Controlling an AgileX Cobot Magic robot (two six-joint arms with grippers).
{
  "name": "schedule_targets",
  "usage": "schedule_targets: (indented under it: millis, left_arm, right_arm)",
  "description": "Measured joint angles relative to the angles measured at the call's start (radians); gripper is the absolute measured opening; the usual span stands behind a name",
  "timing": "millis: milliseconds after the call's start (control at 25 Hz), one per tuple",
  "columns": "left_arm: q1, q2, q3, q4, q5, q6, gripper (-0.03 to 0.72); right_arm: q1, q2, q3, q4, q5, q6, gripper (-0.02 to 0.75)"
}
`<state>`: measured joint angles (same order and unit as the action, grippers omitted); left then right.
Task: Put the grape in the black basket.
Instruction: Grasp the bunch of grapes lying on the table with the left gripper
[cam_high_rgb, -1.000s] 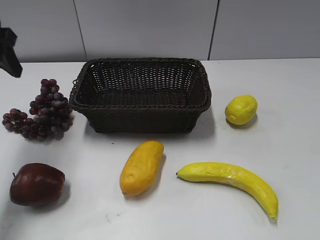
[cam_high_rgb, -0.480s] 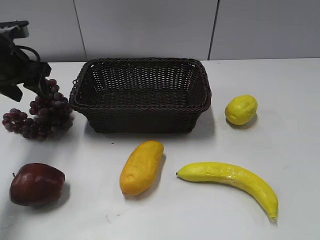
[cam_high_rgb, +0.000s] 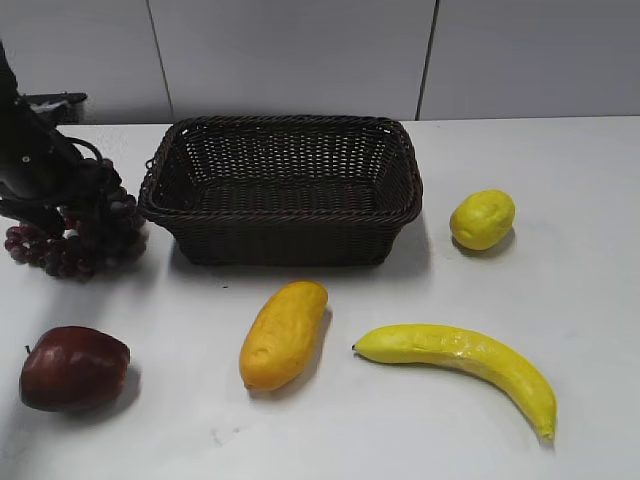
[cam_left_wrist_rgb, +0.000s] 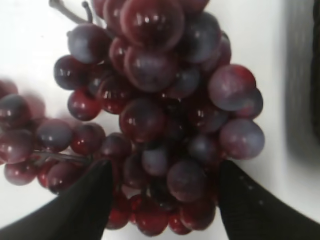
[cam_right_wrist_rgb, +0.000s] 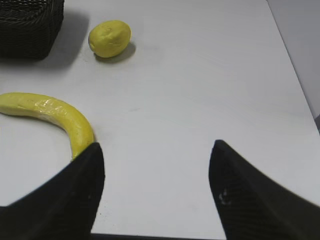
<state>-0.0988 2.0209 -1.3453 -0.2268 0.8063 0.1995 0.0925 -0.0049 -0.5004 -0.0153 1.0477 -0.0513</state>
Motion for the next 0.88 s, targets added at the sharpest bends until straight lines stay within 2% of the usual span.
schedule_targets:
  millis: [200,320,440,520,560,880]
  left_arm:
    - [0.0,0.016,-0.004,-0.005,-0.005,0.001,0.577]
    - [0.0,0.026,-0.004,-0.01,-0.004,0.001,0.518]
    - [0.0,0.026,-0.005,-0.011,0.003,0.001,0.348]
    - [0.0,0.026,-0.005,-0.012,0.003,0.001,0.198]
    - [0.0,0.026,-0.006,-0.012,0.004,0.001,0.157]
    - [0.0,0.003,-0.007,-0.008,0.033,0.001,0.134]
  right_arm:
    - [0.0,0.0,0.0,0.0,0.0,0.0,0.5]
    - [0.0,0.0,0.0,0.0,0.0,0.0,0.5]
    - [0.0,0.0,0.0,0.0,0.0,0.0,0.5]
    - [0.0,0.0,0.0,0.0,0.0,0.0,0.5]
    - [0.0,0.0,0.0,0.0,0.0,0.0,0.5]
    - [0.0,0.0,0.0,0.0,0.0,0.0,0.5]
